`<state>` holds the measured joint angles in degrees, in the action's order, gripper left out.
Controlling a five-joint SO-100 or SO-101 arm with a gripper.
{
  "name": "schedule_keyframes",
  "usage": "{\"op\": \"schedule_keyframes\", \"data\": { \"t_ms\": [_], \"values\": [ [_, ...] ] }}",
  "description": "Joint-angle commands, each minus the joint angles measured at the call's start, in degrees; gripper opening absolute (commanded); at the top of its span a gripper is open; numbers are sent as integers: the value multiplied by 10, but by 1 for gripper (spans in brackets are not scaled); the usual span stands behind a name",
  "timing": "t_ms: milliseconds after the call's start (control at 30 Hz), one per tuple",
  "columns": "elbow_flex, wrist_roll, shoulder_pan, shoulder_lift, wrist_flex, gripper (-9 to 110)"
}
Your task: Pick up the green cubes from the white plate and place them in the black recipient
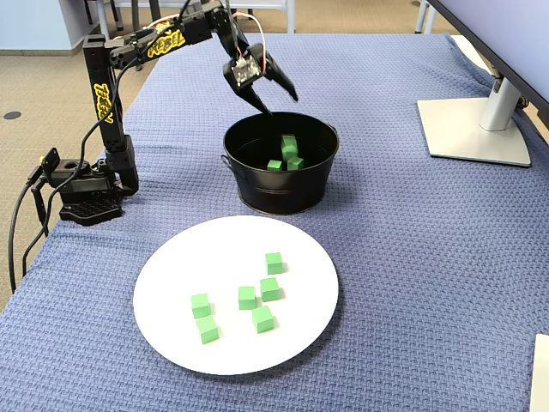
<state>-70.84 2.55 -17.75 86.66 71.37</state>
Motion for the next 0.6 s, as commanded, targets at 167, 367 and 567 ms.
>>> {"op": "schedule_keyframes", "data": {
  "t_ms": [167, 367, 567],
  "values": [
    [43, -206, 185, 71, 131, 21],
    [-112, -476, 378, 82, 45, 18],
    [-143, -636, 524, 39, -19, 18]
  ]
}}
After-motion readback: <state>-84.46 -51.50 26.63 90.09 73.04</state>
